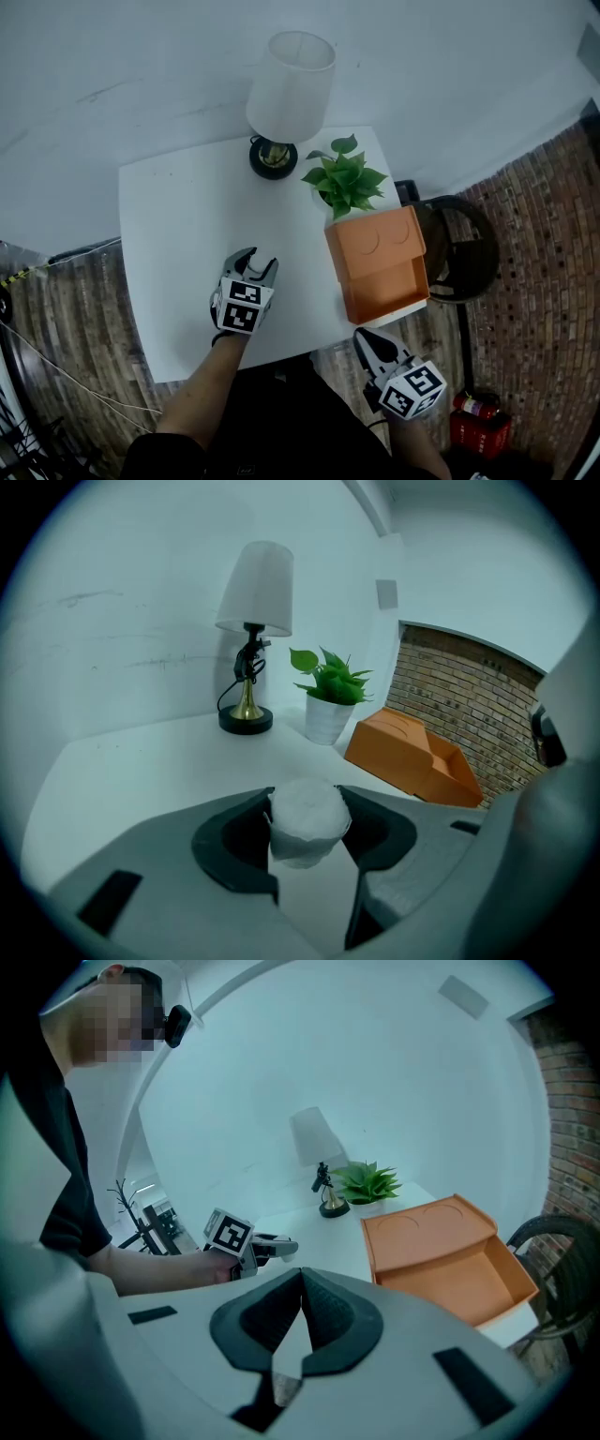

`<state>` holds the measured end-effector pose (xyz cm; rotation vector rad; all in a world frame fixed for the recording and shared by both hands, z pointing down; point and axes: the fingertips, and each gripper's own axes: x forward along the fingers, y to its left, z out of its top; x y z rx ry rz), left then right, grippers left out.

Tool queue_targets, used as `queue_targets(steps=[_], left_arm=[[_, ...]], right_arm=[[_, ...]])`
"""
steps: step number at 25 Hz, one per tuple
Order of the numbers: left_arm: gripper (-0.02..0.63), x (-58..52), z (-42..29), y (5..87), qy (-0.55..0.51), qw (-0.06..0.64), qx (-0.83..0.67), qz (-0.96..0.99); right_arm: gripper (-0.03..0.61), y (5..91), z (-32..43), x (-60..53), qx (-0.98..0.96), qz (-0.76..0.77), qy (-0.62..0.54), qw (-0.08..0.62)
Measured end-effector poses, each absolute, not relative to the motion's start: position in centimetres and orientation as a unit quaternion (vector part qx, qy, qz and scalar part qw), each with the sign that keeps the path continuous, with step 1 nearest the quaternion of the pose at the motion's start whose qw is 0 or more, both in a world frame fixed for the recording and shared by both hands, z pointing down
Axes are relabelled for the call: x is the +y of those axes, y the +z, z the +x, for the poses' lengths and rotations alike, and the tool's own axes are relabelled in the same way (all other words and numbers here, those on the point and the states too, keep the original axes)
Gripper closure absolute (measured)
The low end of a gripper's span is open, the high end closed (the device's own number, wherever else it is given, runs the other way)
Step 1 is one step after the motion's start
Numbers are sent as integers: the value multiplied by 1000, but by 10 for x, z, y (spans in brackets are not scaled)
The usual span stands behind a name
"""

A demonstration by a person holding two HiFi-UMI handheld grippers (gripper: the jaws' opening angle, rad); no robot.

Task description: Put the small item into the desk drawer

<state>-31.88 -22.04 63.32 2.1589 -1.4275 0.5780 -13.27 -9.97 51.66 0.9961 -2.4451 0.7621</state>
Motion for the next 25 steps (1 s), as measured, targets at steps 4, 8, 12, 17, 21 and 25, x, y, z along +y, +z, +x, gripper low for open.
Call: queue_targets(steps=[4,8,12,17,21,25], left_arm=[[414,-213,-312,608,204,227,-509,805],[414,-201,-307,582,214,222,-490,815],[414,-192,-305,559,212,212,-479,825],[414,-185,-306,539,206,207,-484,825],[414,-181,-303,529,206,203,-486,825],[414,-179,-286,520,209,199,-490,823]], right_arm=[[574,497,-138,-98,-877,366,255,181],[574,483,-139,-94,-878,377,241,166],[574,478,-137,-91,-876,388,239,159],[574,473,-136,-90,-877,391,234,152],[574,467,-131,-97,-881,390,227,143],[574,461,-113,-105,-887,384,221,131]])
